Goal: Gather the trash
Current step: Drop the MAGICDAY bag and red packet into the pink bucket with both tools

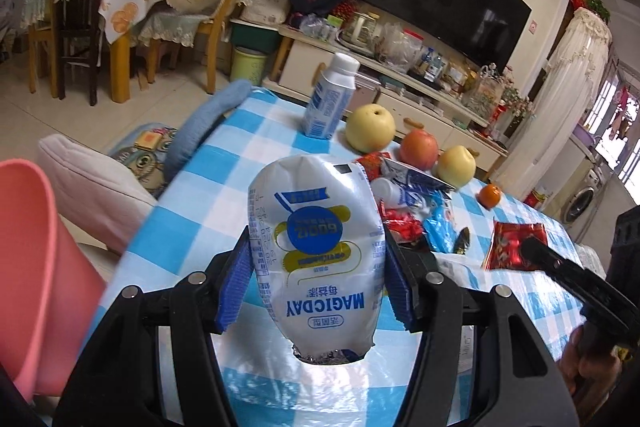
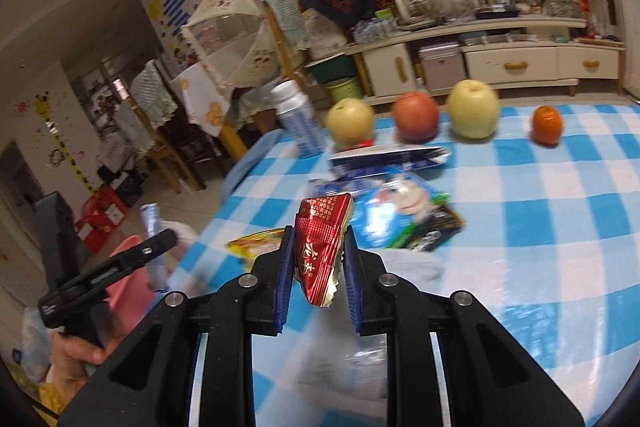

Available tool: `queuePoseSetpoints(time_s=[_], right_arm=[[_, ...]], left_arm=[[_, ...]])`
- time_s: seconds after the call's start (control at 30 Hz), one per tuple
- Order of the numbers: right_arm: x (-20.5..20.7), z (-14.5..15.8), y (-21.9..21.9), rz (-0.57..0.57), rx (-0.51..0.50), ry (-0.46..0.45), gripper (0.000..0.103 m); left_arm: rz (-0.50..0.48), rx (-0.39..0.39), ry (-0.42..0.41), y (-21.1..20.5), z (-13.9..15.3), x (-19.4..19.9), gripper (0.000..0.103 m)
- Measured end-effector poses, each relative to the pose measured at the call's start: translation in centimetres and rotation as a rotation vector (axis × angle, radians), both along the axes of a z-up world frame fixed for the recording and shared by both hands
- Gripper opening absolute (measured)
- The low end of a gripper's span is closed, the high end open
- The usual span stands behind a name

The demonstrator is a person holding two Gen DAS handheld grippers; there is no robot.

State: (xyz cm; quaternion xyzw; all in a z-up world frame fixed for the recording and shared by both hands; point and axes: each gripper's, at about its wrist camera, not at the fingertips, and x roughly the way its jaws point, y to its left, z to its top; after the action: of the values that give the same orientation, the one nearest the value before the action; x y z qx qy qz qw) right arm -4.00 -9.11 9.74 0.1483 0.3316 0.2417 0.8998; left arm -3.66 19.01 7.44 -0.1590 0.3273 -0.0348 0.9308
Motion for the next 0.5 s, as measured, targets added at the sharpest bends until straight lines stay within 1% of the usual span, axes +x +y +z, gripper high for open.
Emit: queuePoseSetpoints(time_s=[0.07, 0.27, 0.43, 0.5], right_arm=[[-0.4, 0.3, 2.1, 0.049, 0.031, 0.012, 0.024], [-1.8, 1.3, 8.8, 0.171, 0.066, 0.021, 0.024], [-3.1, 1.8, 14.5, 0.258, 0.071, 0.019, 0.024], [-3.4, 1.9, 16.5, 0.291, 0.094, 0.027, 0.024]], left_arm=[[0.017, 0.005, -0.003, 0.6, 0.4, -0.3, 0.060], [0.109, 0.007, -0.029, 3.4, 1.9, -1.7, 0.060], [0.218, 0.028, -0.039, 7.1, 3.1, -3.5, 0.060], [0.267, 0.026, -0.038, 9.0, 3.4, -4.3, 0.060]])
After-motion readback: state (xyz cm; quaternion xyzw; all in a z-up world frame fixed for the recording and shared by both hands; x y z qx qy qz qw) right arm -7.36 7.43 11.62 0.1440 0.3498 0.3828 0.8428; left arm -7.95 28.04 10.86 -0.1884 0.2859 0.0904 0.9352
